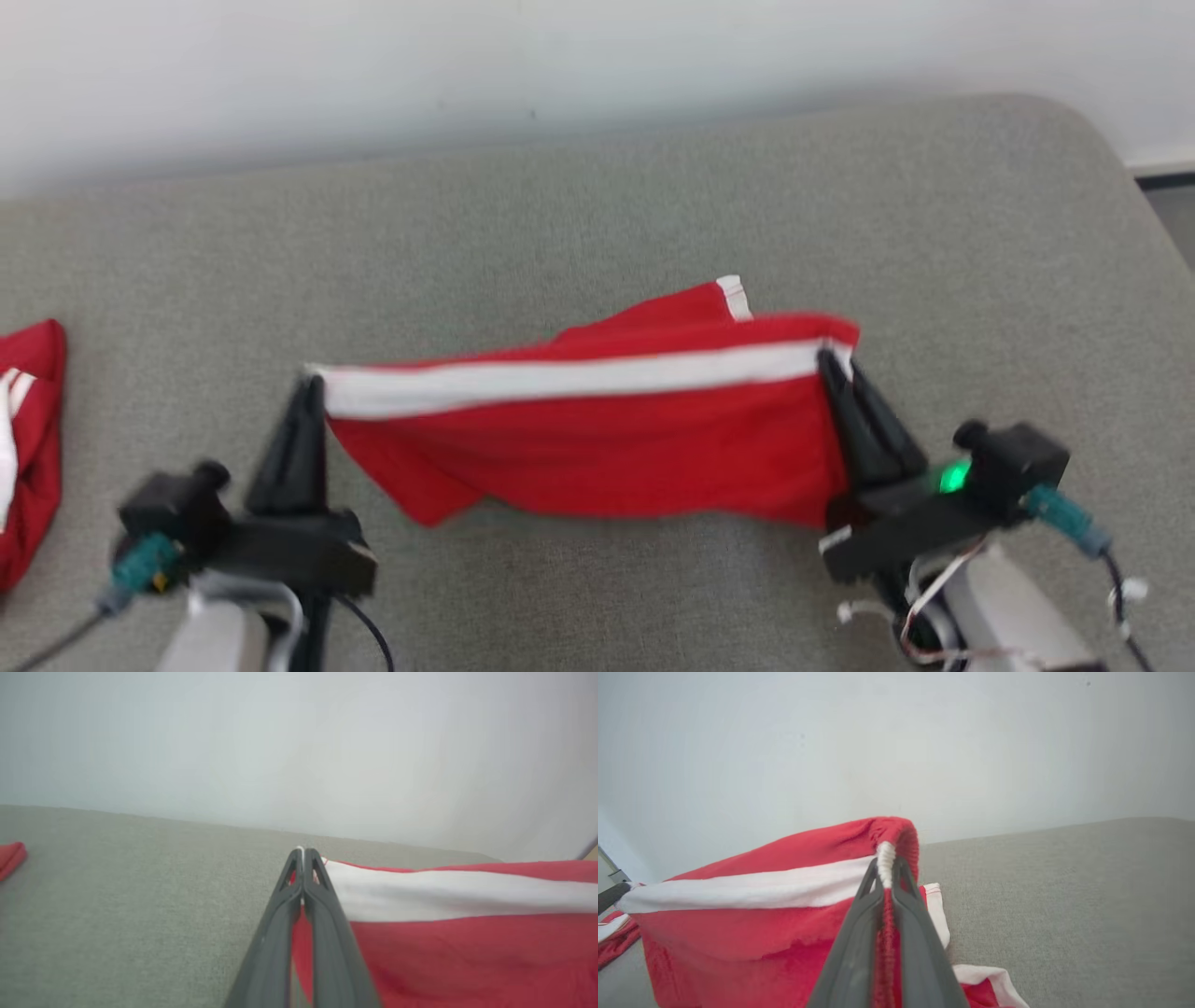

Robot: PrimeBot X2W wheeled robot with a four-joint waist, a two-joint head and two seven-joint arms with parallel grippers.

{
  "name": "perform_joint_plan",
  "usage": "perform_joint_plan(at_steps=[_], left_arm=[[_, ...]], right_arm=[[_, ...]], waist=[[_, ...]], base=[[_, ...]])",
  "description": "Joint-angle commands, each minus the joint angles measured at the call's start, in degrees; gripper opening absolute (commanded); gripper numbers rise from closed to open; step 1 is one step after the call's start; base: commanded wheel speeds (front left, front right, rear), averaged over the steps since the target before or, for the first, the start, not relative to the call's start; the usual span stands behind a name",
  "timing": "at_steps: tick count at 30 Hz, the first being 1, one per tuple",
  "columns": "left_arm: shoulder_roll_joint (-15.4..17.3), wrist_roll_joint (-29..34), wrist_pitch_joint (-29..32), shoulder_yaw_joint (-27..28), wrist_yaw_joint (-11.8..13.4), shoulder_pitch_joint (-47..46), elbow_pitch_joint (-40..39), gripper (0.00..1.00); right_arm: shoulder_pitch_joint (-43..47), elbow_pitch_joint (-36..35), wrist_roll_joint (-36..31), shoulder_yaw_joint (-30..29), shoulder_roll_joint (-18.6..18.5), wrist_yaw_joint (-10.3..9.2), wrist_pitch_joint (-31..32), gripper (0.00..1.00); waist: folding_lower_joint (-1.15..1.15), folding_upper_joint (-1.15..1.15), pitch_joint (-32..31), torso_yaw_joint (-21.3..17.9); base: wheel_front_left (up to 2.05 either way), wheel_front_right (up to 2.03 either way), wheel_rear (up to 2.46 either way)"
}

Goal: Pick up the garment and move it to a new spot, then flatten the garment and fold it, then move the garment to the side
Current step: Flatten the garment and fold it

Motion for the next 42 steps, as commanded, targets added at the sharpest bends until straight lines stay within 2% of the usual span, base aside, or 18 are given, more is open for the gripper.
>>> perform_joint_plan(at_steps=[1, 10, 13, 16, 22, 27, 30, 34, 37, 40, 42], left_arm=[[1.0, 0.4, -0.2, 0.0, -0.1, -1.6, -0.9, 0.0], [11.4, 0.8, -0.2, -1.5, 0.1, -13.2, -6.4, 0.0], [14.4, 1.0, 1.3, -1.5, 0.1, -18.7, -7.3, 0.0], [15.8, 1.5, 3.9, -2.5, 0.1, -25.4, -8.4, 0.0], [16.1, 3.7, 6.3, -3.9, 0.9, -33.2, -6.4, 0.0], [14.0, 6.1, 6.5, -6.3, 1.8, -41.6, -1.7, 0.0], [13.4, 8.0, 4.6, -6.6, 3.4, -48.1, 2.4, 0.0], [12.5, 11.6, 1.4, -7.3, 5.3, -56.6, 6.0, 0.0], [11.5, 12.7, 0.1, -7.2, 5.9, -60.5, 6.6, 0.0], [10.4, 12.7, -0.1, -7.1, 5.8, -60.9, 6.8, 0.0], [9.3, 12.9, -0.1, -6.8, 5.4, -59.1, 5.7, 0.0]], right_arm=[[-1.1, -0.7, 0.1, 0.1, -0.6, -0.13, 0.0, 0.0], [-14.0, -4.9, 4.6, 1.3, -5.2, -0.13, 0.0, 0.0], [-19.8, -4.5, 4.9, 2.5, -7.0, -0.13, 0.0, 0.0], [-26.0, -2.9, 6.9, 3.3, -7.6, -0.13, 0.5, 0.0], [-35.0, 1.2, 6.7, 7.2, -8.9, -0.13, 3.0, 0.0], [-45.4, 7.2, 4.6, 11.1, -10.6, -0.13, 2.9, 0.0], [-53.1, 12.1, 3.2, 11.7, -10.8, -0.13, 1.8, 0.0], [-62.3, 18.3, -1.0, 8.9, -11.3, -0.13, 0.2, 0.0], [-66.1, 18.6, -4.4, 6.4, -11.5, -0.13, -0.1, 0.0], [-65.6, 17.5, -5.7, 3.8, -11.5, -0.13, -0.1, 0.0], [-62.1, 16.3, -6.3, 2.4, -11.1, -0.13, 0.0, 0.0]], waist=[[0.0, 0.0, -2.2, 0.3], [0.0, 0.0, -8.1, 1.5], [0.0, 0.0, -7.2, 1.8], [0.0, 0.0, -4.1, 2.8], [0.0, 0.0, 2.4, 4.0], [0.0, 0.0, 10.0, 5.3], [0.0, 0.0, 14.2, 6.2], [0.0, 0.0, 17.4, 7.7], [0.0, 0.0, 18.4, 8.9], [0.0, 0.0, 18.7, 9.6], [0.0, 0.0, 18.6, 9.9]], base=[[0.0, 0.0, 0.0], [0.0, 0.0, 0.0], [0.0, 0.0, 0.0], [0.0, 0.0, 0.0], [0.0, 0.0, 0.0], [0.0, 0.0, 0.0], [0.0, 0.0, 0.0], [0.0, 0.0, 0.0], [0.0, 0.0, 0.0], [0.0, 0.0, 0.0], [0.0, 0.0, 0.0]])
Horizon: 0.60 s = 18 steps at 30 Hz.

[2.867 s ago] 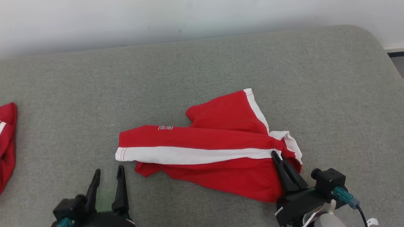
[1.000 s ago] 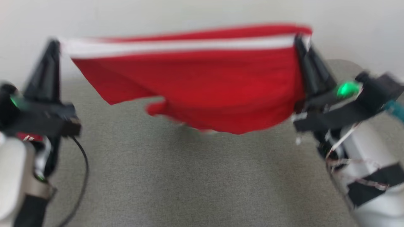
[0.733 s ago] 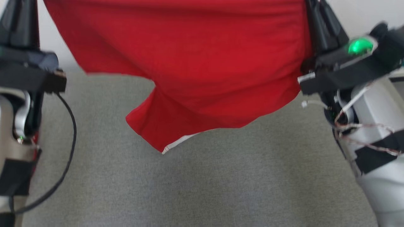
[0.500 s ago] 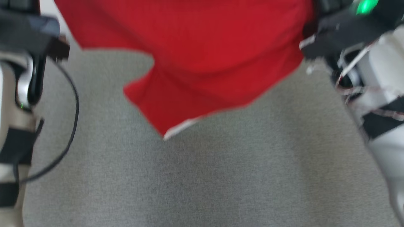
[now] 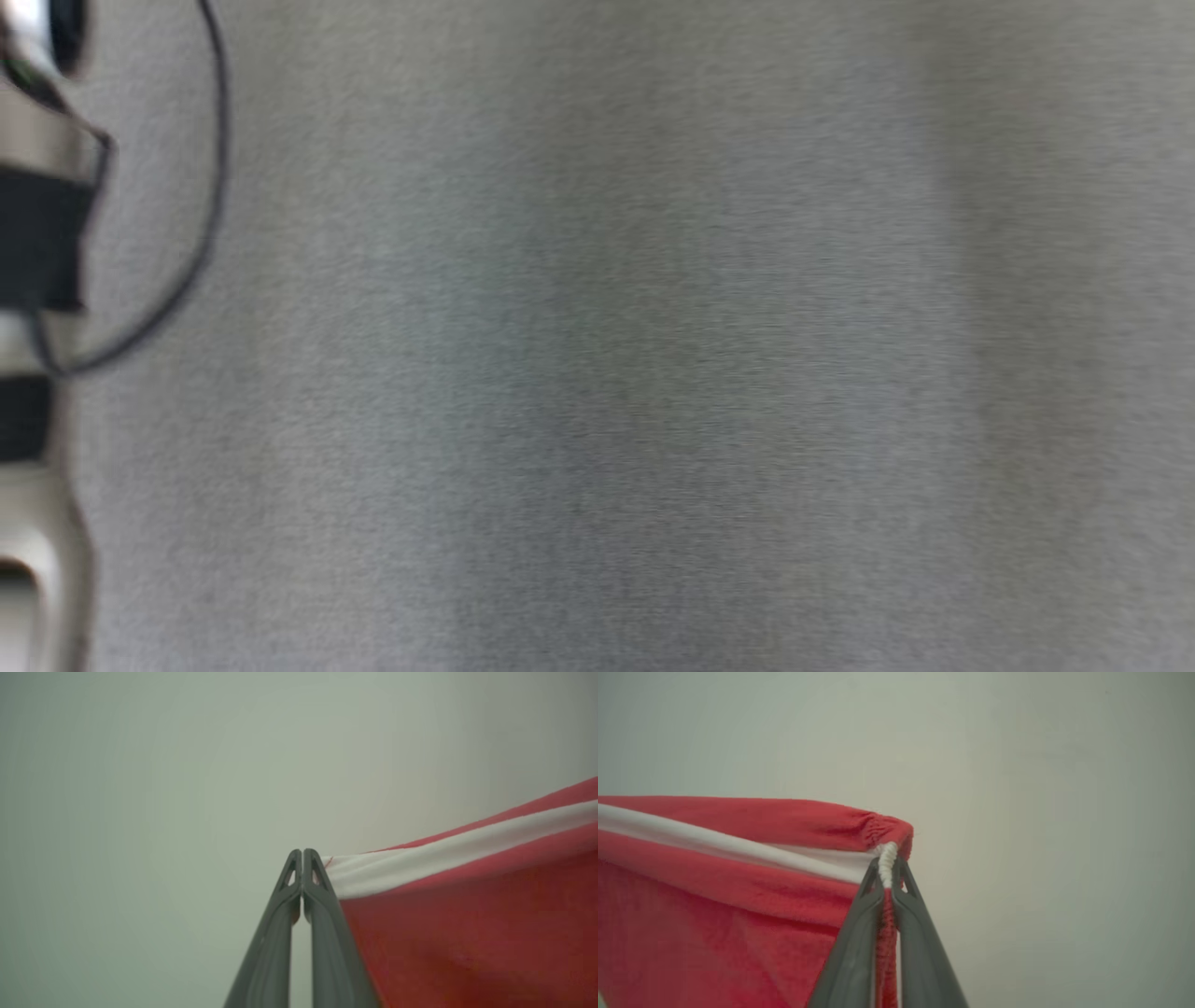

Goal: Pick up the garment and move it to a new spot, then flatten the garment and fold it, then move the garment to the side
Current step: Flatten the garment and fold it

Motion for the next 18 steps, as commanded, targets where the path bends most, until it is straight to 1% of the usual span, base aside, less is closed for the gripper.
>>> perform_joint_plan(at_steps=[1, 3, 4, 6, 10, 12, 13, 14, 15, 17, 18], left_arm=[[-0.5, 0.0, -0.1, 1.1, 0.2, 3.0, -0.8, 0.0], [-2.1, 0.1, -0.2, 1.3, -0.1, 7.6, -1.9, 0.0], [-3.2, -0.6, -0.2, 2.3, 0.4, 10.2, -2.9, 0.0], [-5.0, -1.0, -0.2, 3.4, 0.2, 16.2, -4.0, 0.0], [-8.7, -1.6, -0.2, 6.7, -0.6, 29.6, -5.1, 0.0], [-9.9, -1.4, -0.2, 8.1, -1.4, 35.9, -4.7, 0.0], [-10.5, -1.4, -0.2, 9.1, -1.7, 38.6, -4.5, 0.0], [-10.9, -1.4, -0.2, 10.1, -1.9, 41.2, -4.2, 0.0], [-11.4, -1.4, -0.2, 10.9, -2.3, 43.7, -4.0, 0.0], [-12.0, -1.4, -0.2, 13.0, -2.6, 48.2, -3.7, 0.0], [-12.2, -1.4, -0.2, 14.1, -2.9, 50.4, -3.5, 0.0]], right_arm=[[4.1, -0.5, -0.5, 0.3, 0.0, -0.15, 0.0, 0.0], [7.3, -2.4, 0.7, -0.8, -0.8, -0.15, 0.0, 0.0], [10.3, -3.2, 1.3, -0.8, -1.3, -0.15, 0.0, 0.0], [17.6, -4.9, 2.2, -1.2, -1.4, -0.15, 0.0, 0.0], [32.6, -8.1, 4.4, 0.3, -2.2, -0.15, 0.0, 0.0], [39.5, -9.8, 5.0, 1.0, -2.5, -0.15, 0.0, 0.0], [43.3, -10.4, 6.3, 0.5, -2.0, -0.15, 0.0, 0.0], [46.7, -10.9, 6.2, 1.7, -2.0, -0.15, 0.0, 0.0], [49.6, -11.6, 6.0, 2.4, -2.3, -0.15, 0.0, 0.0], [54.9, -12.5, 7.3, 2.8, -1.5, -0.15, 0.0, 0.0], [57.0, -13.2, 6.8, 3.1, -1.5, -0.15, 0.0, 0.0]], waist=[[-0.02, -0.01, 2.0, 2.3], [-0.02, -0.01, 1.8, 2.5], [-0.02, -0.01, 1.5, 2.6], [-0.02, -0.01, 0.6, 2.4], [-0.02, -0.01, -2.1, 1.6], [-0.02, -0.01, -3.6, 1.0], [-0.02, -0.01, -4.3, 0.8], [-0.02, -0.01, -5.2, 0.4], [-0.02, -0.01, -6.1, 0.1], [-0.02, -0.01, -8.0, -0.6], [-0.02, -0.01, -9.0, -0.9]], base=[[0.0, 0.0, 0.0], [0.0, 0.0, 0.0], [0.0, 0.0, 0.0], [0.0, 0.0, 0.0], [0.0, 0.0, 0.0], [0.0, 0.0, 0.0], [0.0, 0.0, 0.0], [0.0, 0.0, 0.0], [0.0, 0.0, 0.0], [0.0, 0.0, 0.0], [0.0, 0.0, 0.0]])
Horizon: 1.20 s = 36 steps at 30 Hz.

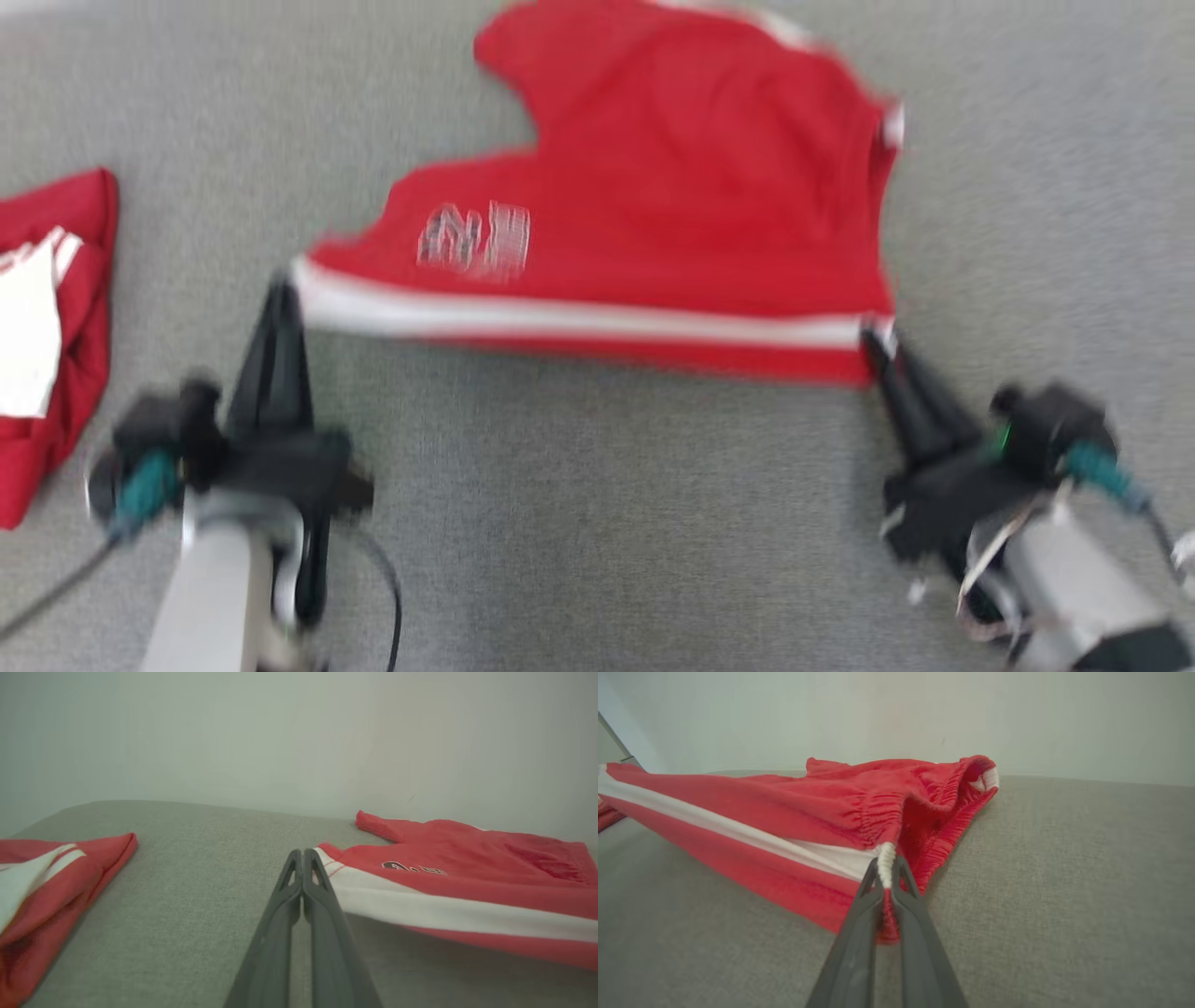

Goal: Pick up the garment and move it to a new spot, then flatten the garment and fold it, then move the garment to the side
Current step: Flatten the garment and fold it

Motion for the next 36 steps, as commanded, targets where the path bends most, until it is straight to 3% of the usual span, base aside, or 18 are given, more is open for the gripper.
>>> perform_joint_plan(at_steps=[1, 8, 13, 19, 30, 36], left_arm=[[0.3, 0.0, -0.2, 2.0, -0.2, 3.2, 0.4, 0.0], [-1.0, -0.1, -0.2, 7.1, -1.4, 15.3, 1.1, 0.0], [-1.5, 0.4, -0.2, 7.7, -1.9, 23.0, 1.8, 0.0], [-1.4, -1.6, -0.2, 8.6, -2.2, 30.5, 1.9, 0.0], [-1.4, -2.9, -0.2, 7.3, -2.3, 33.9, 1.7, 0.0], [-1.5, -1.7, -0.2, 5.6, -2.3, 29.9, -0.9, 0.0]], right_arm=[[2.8, -0.7, 0.2, -0.5, 0.6, -0.17, 0.0, 0.0], [13.8, -1.6, 0.1, 2.7, 3.9, -0.18, 0.0, 0.0], [19.2, -1.0, 0.6, 7.2, 4.6, -0.17, 0.0, 0.0], [25.1, -0.3, 1.1, 8.4, 4.6, -0.17, 0.0, 0.0], [29.0, 0.1, 1.2, 9.1, 3.9, -0.17, 0.0, 0.0], [27.7, -2.1, 1.6, 7.4, 5.2, -0.17, 0.0, 0.0]], waist=[[0.01, 0.0, -4.9, -2.4], [0.01, 0.0, -12.7, -4.6], [0.01, 0.0, -17.5, -5.4], [0.01, 0.0, -21.2, -5.9], [0.01, 0.0, -22.6, -6.3], [0.01, 0.0, -21.1, -6.6]], base=[[0.0, 0.0, 0.0], [0.0, 0.0, 0.0], [0.0, 0.0, 0.0], [0.0, 0.0, 0.0], [0.0, 0.0, 0.0], [0.0, 0.0, 0.0]])
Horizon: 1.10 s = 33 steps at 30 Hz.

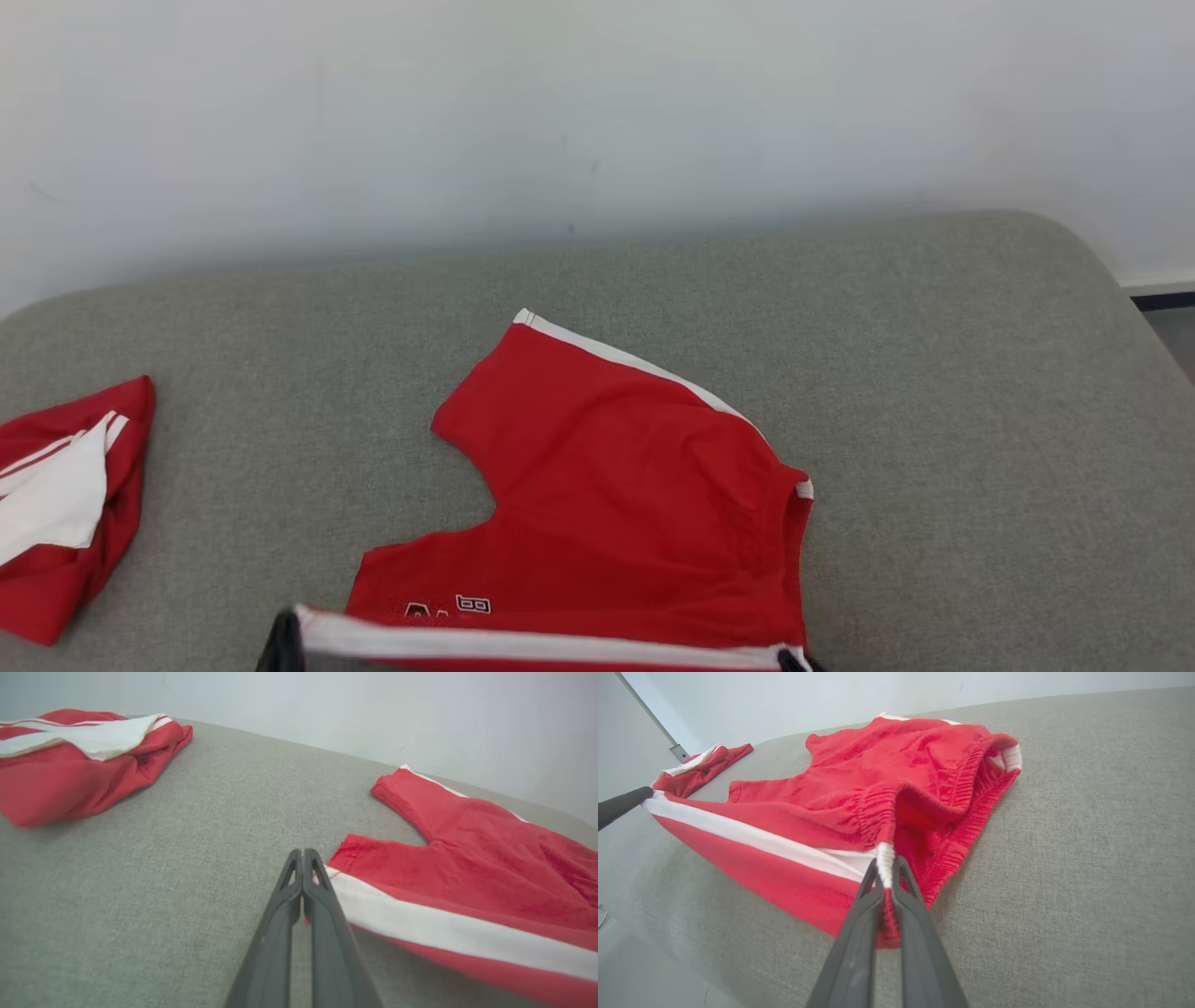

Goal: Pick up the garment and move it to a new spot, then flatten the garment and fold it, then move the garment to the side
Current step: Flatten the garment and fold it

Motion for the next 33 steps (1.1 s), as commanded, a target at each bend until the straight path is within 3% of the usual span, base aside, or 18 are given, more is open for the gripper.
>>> perform_joint_plan(at_steps=[1, 8, 16, 26, 33], left_arm=[[0.3, 0.7, -0.2, -0.3, 0.2, -1.7, -0.6, 0.0], [6.3, 1.5, -0.2, -8.5, 0.2, -12.9, 0.7, 0.0], [16.2, -2.7, 1.3, -25.3, 0.2, -33.6, 10.2, 0.0], [21.1, -9.4, 3.2, -39.1, 0.2, -51.7, 17.3, 0.0], [21.9, -11.9, 2.6, -43.3, 0.2, -58.2, 21.0, 0.0]], right_arm=[[-0.8, -0.6, 0.4, -0.5, 0.3, -0.17, 0.0, 0.0], [-6.1, -3.4, 2.2, -6.2, 3.5, -0.16, 0.0, 0.0], [-13.5, -2.9, -0.5, -14.8, 9.8, -0.16, 0.0, 0.0], [-18.9, 0.5, -2.1, -19.6, 14.7, -0.16, 0.0, 0.0], [-21.1, 1.5, -1.1, -18.1, 15.7, -0.16, 0.0, 0.0]], waist=[[0.0, 0.0, 0.9, -0.3], [0.0, 0.0, 6.2, -2.4], [0.0, 0.0, 13.4, -6.0], [0.0, 0.0, 19.6, -9.7], [0.0, 0.0, 22.3, -11.8]], base=[[0.0, 0.0, 0.0], [0.0, 0.0, 0.0], [0.0, 0.0, 0.0], [0.0, 0.0, 0.0], [0.0, 0.0, 0.0]])
